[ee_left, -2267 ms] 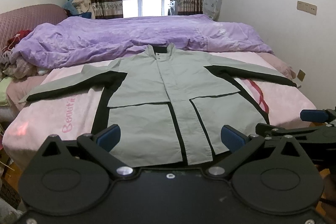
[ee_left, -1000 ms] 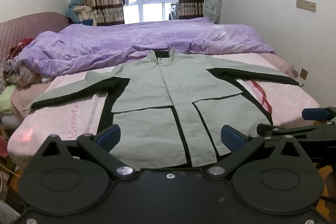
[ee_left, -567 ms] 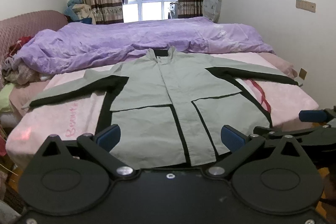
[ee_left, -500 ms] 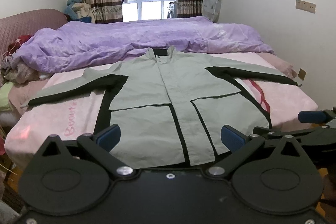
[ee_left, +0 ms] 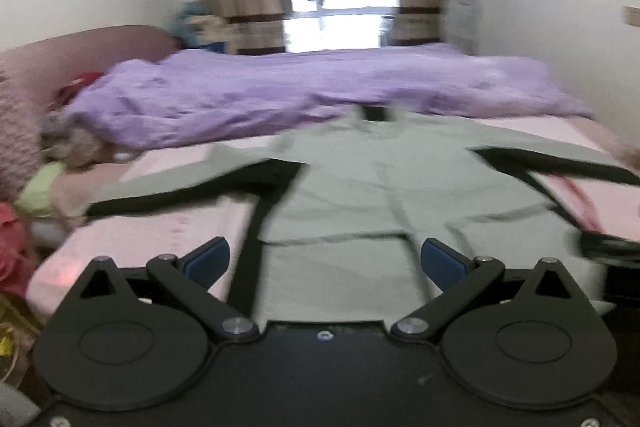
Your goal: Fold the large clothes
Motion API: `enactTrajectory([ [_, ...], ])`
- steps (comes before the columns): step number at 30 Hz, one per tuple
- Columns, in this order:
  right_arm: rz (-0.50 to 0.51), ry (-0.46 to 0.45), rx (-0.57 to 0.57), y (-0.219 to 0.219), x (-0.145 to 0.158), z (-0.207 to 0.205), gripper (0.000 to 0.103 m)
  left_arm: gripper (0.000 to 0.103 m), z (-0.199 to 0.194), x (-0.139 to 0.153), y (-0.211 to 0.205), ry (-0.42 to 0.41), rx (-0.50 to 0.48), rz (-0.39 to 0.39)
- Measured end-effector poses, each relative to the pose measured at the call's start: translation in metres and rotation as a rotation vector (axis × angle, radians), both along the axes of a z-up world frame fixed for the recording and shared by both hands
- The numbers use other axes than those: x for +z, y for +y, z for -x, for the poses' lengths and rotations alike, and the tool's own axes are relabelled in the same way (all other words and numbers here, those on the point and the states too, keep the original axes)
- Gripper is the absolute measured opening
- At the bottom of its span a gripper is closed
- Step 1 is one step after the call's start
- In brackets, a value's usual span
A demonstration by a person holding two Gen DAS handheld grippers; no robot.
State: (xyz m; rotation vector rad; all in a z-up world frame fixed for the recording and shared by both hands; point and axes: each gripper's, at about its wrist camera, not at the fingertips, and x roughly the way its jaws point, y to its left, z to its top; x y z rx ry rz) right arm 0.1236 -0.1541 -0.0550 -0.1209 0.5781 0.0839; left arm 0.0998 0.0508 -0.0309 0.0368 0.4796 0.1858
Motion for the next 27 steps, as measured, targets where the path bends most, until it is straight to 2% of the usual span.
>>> enactTrajectory([
  [3, 0.055, -0.055, -0.007, 0.001, -0.004, -0.030, 0.103, 0.103, -0.042, -0.006, 0.046, 0.018, 0.047, 0.089],
  [5, 0.082, -0.094, -0.033, 0.003, -0.007, -0.049, 0.103, 0.103, -0.070, -0.014, 0.082, 0.027, 0.090, 0.109],
  [7, 0.076, -0.129, -0.039, 0.003, -0.012, -0.066, 0.103, 0.103, -0.094, -0.022, 0.120, 0.014, 0.165, 0.084],
  [9, 0.069, -0.118, -0.050, 0.004, -0.020, -0.090, 0.103, 0.103, -0.125, -0.030, 0.164, 0.042, 0.271, 0.041],
  [12, 0.084, -0.005, -0.055, 0.006, -0.036, -0.131, 0.103, 0.103, -0.171, -0.043, 0.246, 0.122, 0.444, -0.013],
  [17, 0.058, 0.041, -0.061, 0.008, -0.054, -0.173, 0.103, 0.103, -0.207, -0.060, 0.406, 0.145, 0.668, 0.166],
  [19, 0.039, 0.052, -0.058, 0.008, -0.059, -0.188, 0.103, 0.103, -0.213, -0.066, 0.455, 0.130, 0.762, 0.191],
  [22, 0.022, 0.072, -0.067, 0.004, -0.067, -0.208, 0.103, 0.103, -0.223, -0.070, 0.502, 0.121, 0.811, 0.215],
  [25, 0.013, 0.106, -0.089, -0.003, -0.079, -0.231, 0.103, 0.103, -0.228, -0.074, 0.521, 0.111, 0.818, 0.238],
  [27, 0.012, 0.140, -0.106, -0.011, -0.086, -0.246, 0.096, 0.100, -0.238, -0.085, 0.535, 0.134, 0.850, 0.250],
])
